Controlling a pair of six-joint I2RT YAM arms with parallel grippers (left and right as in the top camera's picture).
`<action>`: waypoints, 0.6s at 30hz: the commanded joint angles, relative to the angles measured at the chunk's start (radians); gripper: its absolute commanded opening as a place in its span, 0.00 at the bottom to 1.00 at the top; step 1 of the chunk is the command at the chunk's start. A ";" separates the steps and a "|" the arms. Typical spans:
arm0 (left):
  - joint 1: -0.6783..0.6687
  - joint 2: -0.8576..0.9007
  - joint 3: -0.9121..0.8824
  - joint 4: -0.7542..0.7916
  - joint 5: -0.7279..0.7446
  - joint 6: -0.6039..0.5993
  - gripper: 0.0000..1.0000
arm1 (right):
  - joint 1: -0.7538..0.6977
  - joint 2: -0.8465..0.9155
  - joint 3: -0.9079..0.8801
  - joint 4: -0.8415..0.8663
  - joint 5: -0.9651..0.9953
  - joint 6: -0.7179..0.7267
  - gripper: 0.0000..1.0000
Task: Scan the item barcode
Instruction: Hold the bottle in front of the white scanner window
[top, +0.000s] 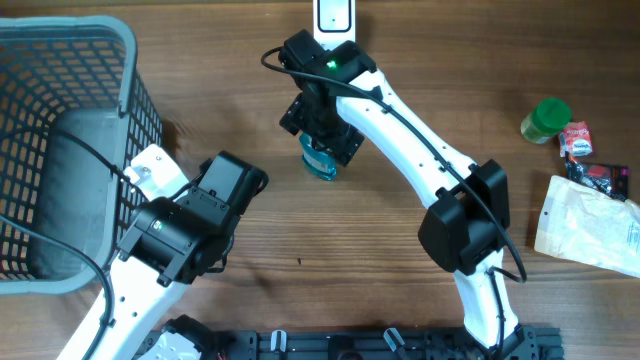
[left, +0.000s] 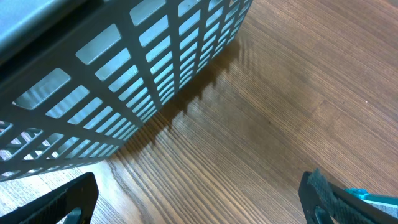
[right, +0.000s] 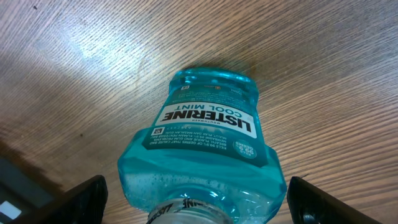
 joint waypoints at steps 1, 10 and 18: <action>-0.005 0.001 -0.005 -0.002 -0.021 -0.014 1.00 | 0.010 0.044 0.019 -0.005 0.023 0.021 0.92; -0.005 0.001 -0.005 -0.013 -0.021 -0.013 1.00 | 0.013 0.074 0.019 -0.006 0.005 0.020 0.86; -0.005 0.001 -0.005 -0.016 -0.021 -0.014 1.00 | 0.013 0.074 0.019 -0.018 0.005 0.019 0.68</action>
